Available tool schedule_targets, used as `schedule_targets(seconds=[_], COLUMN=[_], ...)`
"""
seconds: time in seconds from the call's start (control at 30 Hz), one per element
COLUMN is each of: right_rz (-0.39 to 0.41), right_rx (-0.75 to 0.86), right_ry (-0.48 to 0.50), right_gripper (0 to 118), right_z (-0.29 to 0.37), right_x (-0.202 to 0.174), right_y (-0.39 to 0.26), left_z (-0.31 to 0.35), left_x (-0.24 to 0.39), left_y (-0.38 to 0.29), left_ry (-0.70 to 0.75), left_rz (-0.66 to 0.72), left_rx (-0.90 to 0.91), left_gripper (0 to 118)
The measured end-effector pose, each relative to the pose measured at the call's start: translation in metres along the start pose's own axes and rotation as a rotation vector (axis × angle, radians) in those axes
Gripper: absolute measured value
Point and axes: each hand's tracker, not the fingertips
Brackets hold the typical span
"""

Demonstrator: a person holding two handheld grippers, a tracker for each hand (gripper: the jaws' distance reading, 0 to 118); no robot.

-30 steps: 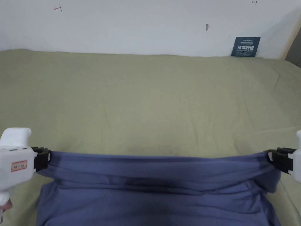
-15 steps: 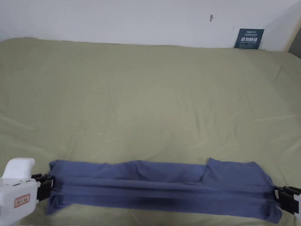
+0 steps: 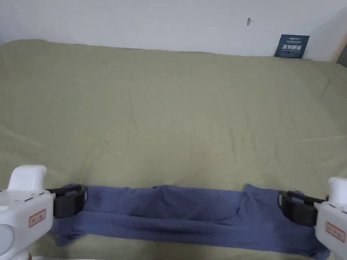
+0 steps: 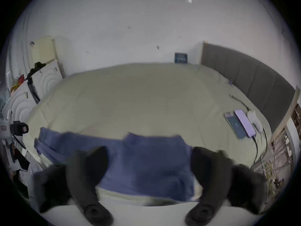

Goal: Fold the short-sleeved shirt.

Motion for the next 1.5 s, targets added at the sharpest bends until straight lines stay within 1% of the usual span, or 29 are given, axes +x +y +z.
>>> schedule_targets(seconds=[0.03, 0.07, 0.1, 0.13, 0.2, 0.27, 0.3, 0.33, 0.43, 0.53, 0.57, 0.67, 0.73, 0.8, 0.83, 0.87, 0.9, 0.93, 0.97, 1.0, 1.03, 1.07, 1.2, 1.27, 1.3, 1.4, 1.43, 1.47, 1.5], right_rz=[0.001, 0.015, 0.028, 0.035, 0.02, 0.037, 0.037, 0.067, 0.115, 0.124, 0.126, 0.128, 0.137, 0.141, 0.138, 0.134, 0.131, 0.131, 0.135, 0.141, 0.149, 0.151, 0.14, 0.136, 0.136, 0.129, 0.127, 0.122, 0.116], right_rx=[0.071, 0.109, 0.142, 0.201, 0.205, 0.221, 0.221, 0.255, 0.286, 0.296, 0.298, 0.289, 0.28, 0.271, 0.263, 0.25, 0.247, 0.247, 0.245, 0.243, 0.238, 0.235, 0.238, 0.239, 0.239, 0.239, 0.24, 0.241, 0.242], right_ry=[0.005, 0.0, -0.012, -0.036, -0.009, -0.024, -0.024, -0.036, -0.071, -0.068, -0.067, -0.059, -0.057, -0.056, -0.052, -0.043, -0.041, -0.039, -0.039, -0.039, -0.038, -0.035, -0.036, -0.034, -0.034, -0.028, -0.031, -0.03, -0.028], right_gripper=[15, 15, 4, 1, 1, 1, 1, 1, 1, 1, 1, 1, 1, 1, 1, 1, 1, 1, 1, 1, 1, 1, 1, 1, 1, 1, 1, 1, 1], right_z=[-0.001, 0.002, -0.001, -0.005, -0.006, -0.01, -0.01, -0.006, -0.009, -0.003, -0.004, -0.002, -0.003, -0.006, -0.008, -0.009, -0.009, -0.01, -0.01, -0.011, -0.012, -0.013, -0.012, -0.011, -0.01, -0.007, -0.006, -0.005, -0.003], right_x=[-0.017, -0.034, -0.048, -0.061, -0.077, -0.092, -0.092, -0.109, -0.122, -0.138, -0.141, -0.152, -0.158, -0.162, -0.163, -0.165, -0.166, -0.166, -0.167, -0.168, -0.168, -0.168, -0.167, -0.167, -0.167, -0.164, -0.164, -0.162, -0.16], right_y=[0.004, 0.003, 0.005, 0.006, 0.007, 0.008, 0.008, 0.007, 0.007, 0.005, 0.004, 0.0, -0.002, -0.004, -0.005, -0.004, -0.004, -0.005, -0.005, -0.004, -0.004, -0.004, -0.002, -0.002, -0.002, -0.003, -0.003, -0.003, -0.003], left_z=[0.001, 0.0, -0.001, -0.003, -0.008, -0.012, -0.012, -0.026, -0.047, -0.07, -0.08, -0.093, -0.097, -0.1, -0.103, -0.104, -0.106, -0.108, -0.11, -0.113, -0.117, -0.12, -0.132, -0.137, -0.139, -0.141, -0.14, -0.14, -0.139], left_x=[0.005, 0.009, 0.012, 0.015, 0.013, 0.003, 0.003, -0.027, -0.057, -0.088, -0.102, -0.123, -0.137, -0.142, -0.145, -0.146, -0.147, -0.149, -0.148, -0.146, -0.141, -0.141, -0.134, -0.129, -0.125, -0.109, -0.11, -0.11, -0.11], left_y=[0.004, 0.007, 0.009, 0.011, 0.016, 0.021, 0.021, 0.033, 0.042, 0.047, 0.047, 0.041, 0.036, 0.032, 0.029, 0.026, 0.024, 0.022, 0.017, 0.014, 0.012, 0.012, 0.003, 0.002, 0.0, -0.002, -0.003, -0.004, -0.005], left_ry=[0.004, 0.002, -0.008, 0.026, -0.004, -0.055, -0.055, -0.185, -0.293, -0.389, -0.432, -0.493, -0.521, -0.584, -0.593, -0.585, -0.593, -0.625, -0.647, -0.678, -0.706, -0.688, -0.72, -0.795, -0.815, -0.779, -0.8, -0.819, -0.809], left_rz=[-0.007, -0.013, -0.012, -0.01, -0.016, 0.045, 0.045, 0.14, 0.216, 0.282, 0.304, 0.326, 0.357, 0.405, 0.432, 0.427, 0.423, 0.442, 0.442, 0.437, 0.411, 0.424, 0.459, 0.538, 0.545, 0.518, 0.594, 0.628, 0.6], left_rx=[0.026, 0.046, 0.062, 0.107, 0.067, 0.037, 0.037, -0.062, -0.2, -0.305, -0.371, -0.445, -0.444, -0.465, -0.477, -0.47, -0.469, -0.484, -0.485, -0.497, -0.526, -0.506, -0.531, -0.538, -0.539, -0.547, -0.537, -0.543, -0.545], left_gripper=[14, 14, 1, 0, 0, 0, 0, 0, 0, 0, 0, 0, 0, 2, 5, 15, 38, 76, 118, 118, 114, 114, 113, 113, 112, 111, 109, 90, 49])
